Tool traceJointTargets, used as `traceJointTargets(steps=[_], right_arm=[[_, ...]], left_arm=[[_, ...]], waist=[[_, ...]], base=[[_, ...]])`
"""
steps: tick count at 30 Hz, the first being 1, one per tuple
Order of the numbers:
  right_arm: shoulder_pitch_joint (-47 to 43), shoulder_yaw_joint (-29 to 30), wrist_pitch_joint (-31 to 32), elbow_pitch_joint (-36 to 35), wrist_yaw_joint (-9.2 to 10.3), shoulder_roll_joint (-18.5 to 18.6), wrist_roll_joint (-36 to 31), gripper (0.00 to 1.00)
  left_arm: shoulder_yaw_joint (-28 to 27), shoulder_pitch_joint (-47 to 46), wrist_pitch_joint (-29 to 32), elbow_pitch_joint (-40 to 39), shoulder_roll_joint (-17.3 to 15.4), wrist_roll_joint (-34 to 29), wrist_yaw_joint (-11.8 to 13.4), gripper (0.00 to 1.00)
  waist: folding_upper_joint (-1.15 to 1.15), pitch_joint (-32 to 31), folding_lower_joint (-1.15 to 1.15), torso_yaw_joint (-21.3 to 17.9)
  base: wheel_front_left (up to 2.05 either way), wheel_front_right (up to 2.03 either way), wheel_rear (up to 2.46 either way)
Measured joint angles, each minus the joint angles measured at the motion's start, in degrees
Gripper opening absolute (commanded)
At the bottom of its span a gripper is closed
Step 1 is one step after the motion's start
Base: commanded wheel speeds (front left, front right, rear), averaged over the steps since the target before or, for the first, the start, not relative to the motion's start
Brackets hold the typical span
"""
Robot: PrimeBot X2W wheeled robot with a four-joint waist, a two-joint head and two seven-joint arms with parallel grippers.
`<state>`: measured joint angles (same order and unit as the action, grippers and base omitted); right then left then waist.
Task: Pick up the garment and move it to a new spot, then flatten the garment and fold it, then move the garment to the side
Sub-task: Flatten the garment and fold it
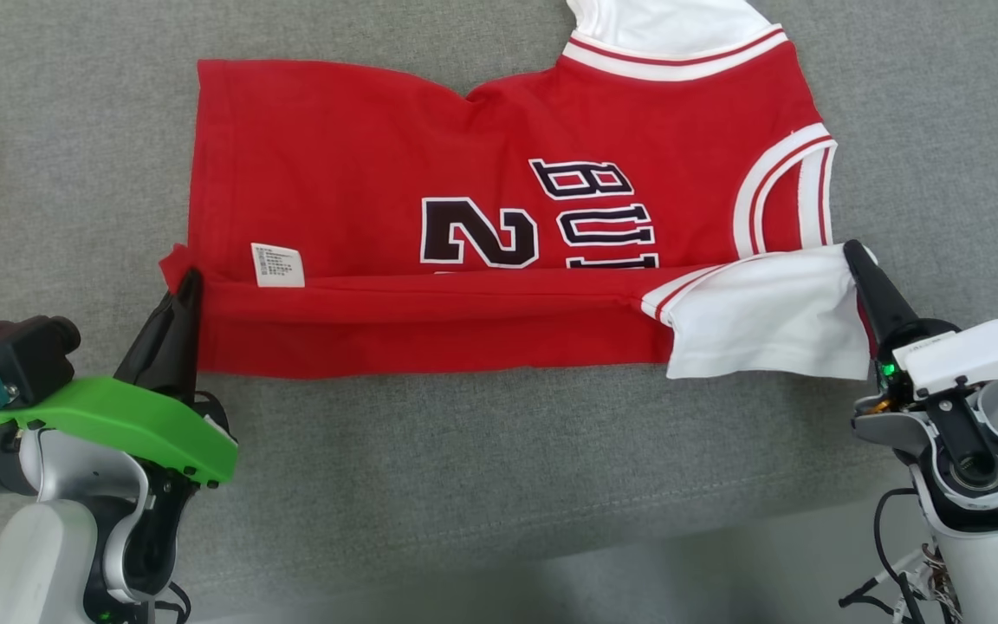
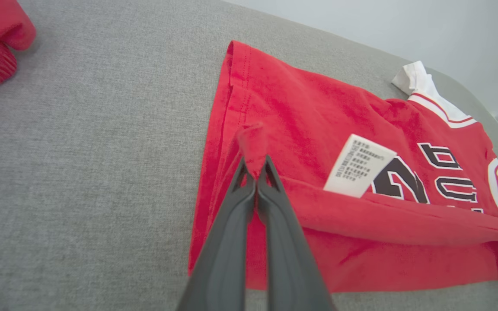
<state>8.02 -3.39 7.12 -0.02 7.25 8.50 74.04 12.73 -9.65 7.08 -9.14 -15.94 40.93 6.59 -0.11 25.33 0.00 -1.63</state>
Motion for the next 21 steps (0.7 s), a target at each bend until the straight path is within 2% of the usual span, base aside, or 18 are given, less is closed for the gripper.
traceJointTargets(steps=[17,19,20,21], right_arm=[[4.71,-0.43,-1.03,5.42,0.00,-1.72,-1.85,0.00],[5.13,-0.70,-1.41,6.34,0.00,-1.75,-2.30,0.02],[5.49,-0.83,-1.54,6.58,0.00,-1.76,-2.69,0.10],[5.84,-1.07,-1.54,6.72,0.00,-1.72,-3.05,0.13]], left_arm=[[1.11,-4.17,1.53,5.95,0.31,-2.13,0.01,0.00],[1.12,-4.47,1.52,7.16,0.26,-2.69,0.01,0.00],[1.13,-4.52,1.51,7.40,0.29,-2.70,0.01,0.00],[1.13,-4.55,1.47,7.77,0.30,-2.71,0.01,0.00]], waist=[[0.00,2.51,0.00,-1.18],[0.00,2.64,0.00,-1.09],[0.00,2.65,0.00,-1.05],[0.00,2.63,0.00,-1.01]], base=[[0.00,0.00,0.00],[0.00,0.00,0.00],[0.00,0.00,0.00],[0.00,0.00,0.00]])
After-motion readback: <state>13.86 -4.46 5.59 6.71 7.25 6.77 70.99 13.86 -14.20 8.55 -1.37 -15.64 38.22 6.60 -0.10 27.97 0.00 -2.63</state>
